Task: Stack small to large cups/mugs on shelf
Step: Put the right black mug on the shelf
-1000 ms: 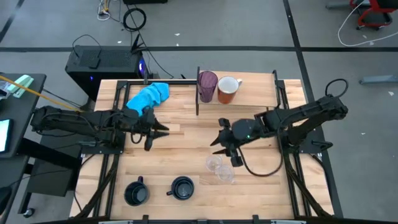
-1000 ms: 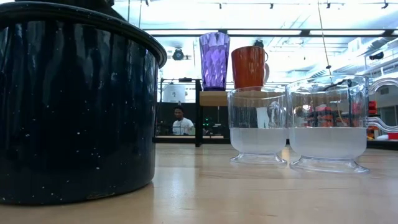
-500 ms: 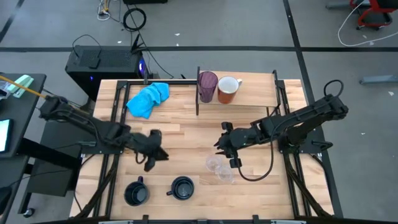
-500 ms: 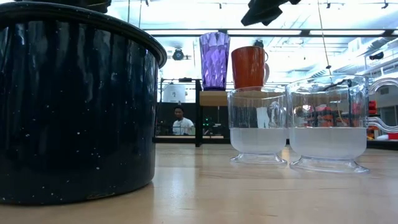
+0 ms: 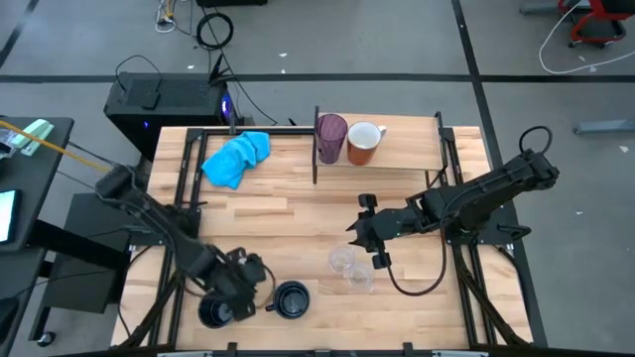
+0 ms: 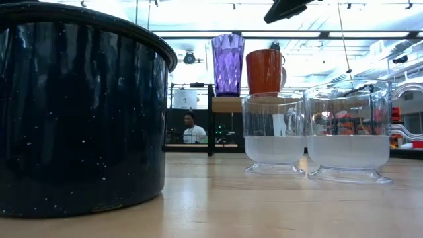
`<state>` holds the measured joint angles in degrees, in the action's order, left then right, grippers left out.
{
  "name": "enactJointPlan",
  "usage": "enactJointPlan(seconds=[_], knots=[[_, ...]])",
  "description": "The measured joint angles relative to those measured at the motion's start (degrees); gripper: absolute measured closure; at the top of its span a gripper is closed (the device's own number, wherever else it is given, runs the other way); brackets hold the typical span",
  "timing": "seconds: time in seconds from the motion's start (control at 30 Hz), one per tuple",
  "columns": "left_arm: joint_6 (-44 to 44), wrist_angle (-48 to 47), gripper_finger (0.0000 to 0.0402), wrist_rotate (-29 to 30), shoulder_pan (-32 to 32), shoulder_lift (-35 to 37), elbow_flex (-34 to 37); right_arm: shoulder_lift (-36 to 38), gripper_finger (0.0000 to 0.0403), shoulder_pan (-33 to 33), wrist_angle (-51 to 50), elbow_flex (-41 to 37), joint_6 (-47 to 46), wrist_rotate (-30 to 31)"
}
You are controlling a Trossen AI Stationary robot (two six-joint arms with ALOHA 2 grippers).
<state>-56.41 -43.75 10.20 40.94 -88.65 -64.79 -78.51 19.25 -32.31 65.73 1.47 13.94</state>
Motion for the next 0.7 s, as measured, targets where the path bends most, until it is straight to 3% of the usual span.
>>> enactJointPlan(seconds=[0.33, 0.7], knots=[[-5.8, -7.1, 0.0290, -3.1, 0.5, -12.2, -13.6, 2.8, 0.0245, -1.7, -1.5, 0.0, 1.9, 1.0], [-10.3, -5.8, 0.0195, -5.3, 0.7, -15.4, -14.3, 5.8, 0.0245, -2.4, -1.7, 0.0, 3.2, 0.9]])
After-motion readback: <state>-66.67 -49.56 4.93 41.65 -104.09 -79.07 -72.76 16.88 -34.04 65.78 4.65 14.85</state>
